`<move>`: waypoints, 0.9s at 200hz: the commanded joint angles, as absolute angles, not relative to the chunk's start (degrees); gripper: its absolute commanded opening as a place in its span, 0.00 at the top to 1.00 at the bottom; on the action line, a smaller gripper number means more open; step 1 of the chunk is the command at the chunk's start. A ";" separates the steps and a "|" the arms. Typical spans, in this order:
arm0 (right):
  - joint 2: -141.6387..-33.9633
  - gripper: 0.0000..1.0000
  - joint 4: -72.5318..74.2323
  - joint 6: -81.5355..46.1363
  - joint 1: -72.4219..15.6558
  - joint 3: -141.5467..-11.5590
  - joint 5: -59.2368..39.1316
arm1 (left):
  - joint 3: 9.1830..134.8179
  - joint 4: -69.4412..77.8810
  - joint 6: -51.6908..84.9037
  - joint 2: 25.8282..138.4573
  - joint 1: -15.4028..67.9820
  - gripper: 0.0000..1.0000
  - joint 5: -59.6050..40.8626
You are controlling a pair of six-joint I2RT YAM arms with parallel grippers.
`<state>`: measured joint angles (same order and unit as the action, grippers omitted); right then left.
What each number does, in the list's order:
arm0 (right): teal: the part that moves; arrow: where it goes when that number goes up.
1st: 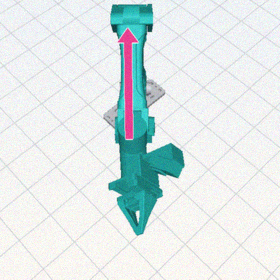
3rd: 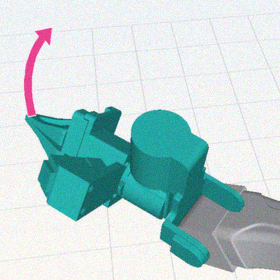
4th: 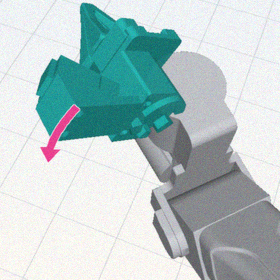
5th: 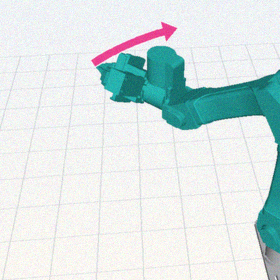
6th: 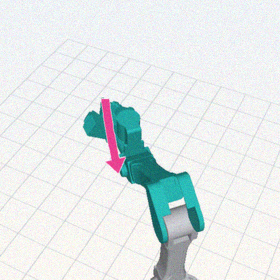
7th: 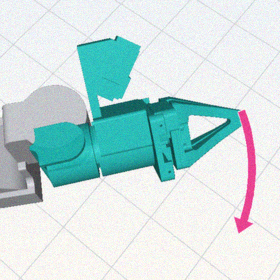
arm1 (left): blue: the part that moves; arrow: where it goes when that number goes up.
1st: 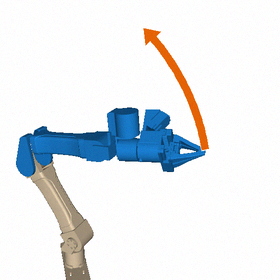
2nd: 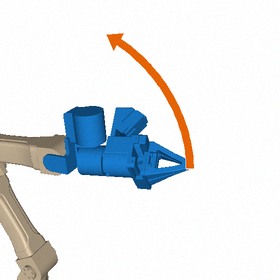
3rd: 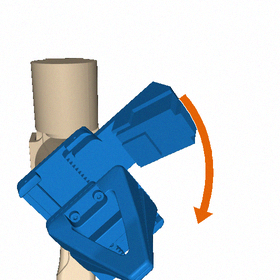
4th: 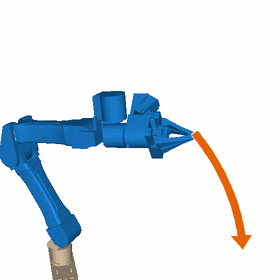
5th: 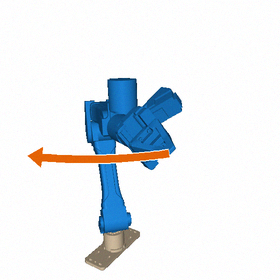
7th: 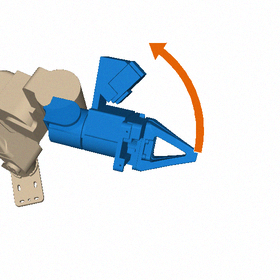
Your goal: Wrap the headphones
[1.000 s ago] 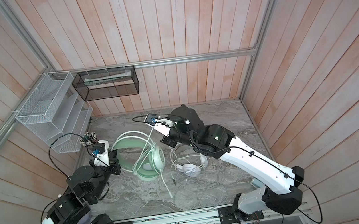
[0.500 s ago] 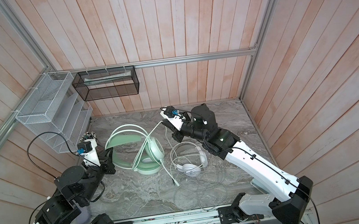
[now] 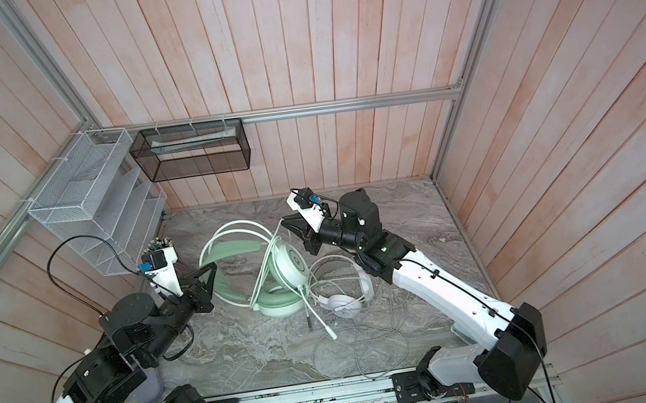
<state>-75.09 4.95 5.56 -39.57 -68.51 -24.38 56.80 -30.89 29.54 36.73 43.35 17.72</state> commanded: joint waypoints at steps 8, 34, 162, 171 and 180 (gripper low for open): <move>-77.17 0.79 11.90 0.00 -38.22 -64.67 -26.41 | 62.07 -22.76 37.66 35.94 43.68 1.00 11.25; -76.13 0.75 17.35 -3.16 -38.49 -59.25 -27.55 | 63.01 -22.75 39.16 36.46 43.68 1.00 11.94; -70.98 0.78 29.27 -11.14 -41.82 -35.81 -22.76 | 77.00 -28.43 42.04 44.80 43.20 1.00 23.95; -70.10 0.82 29.27 -11.25 -41.94 -35.41 -21.93 | 77.49 -28.15 41.55 45.08 43.07 1.00 24.33; -69.13 0.86 28.63 -11.34 -42.04 -35.76 -21.18 | 78.04 -28.11 40.89 45.51 42.94 1.00 24.70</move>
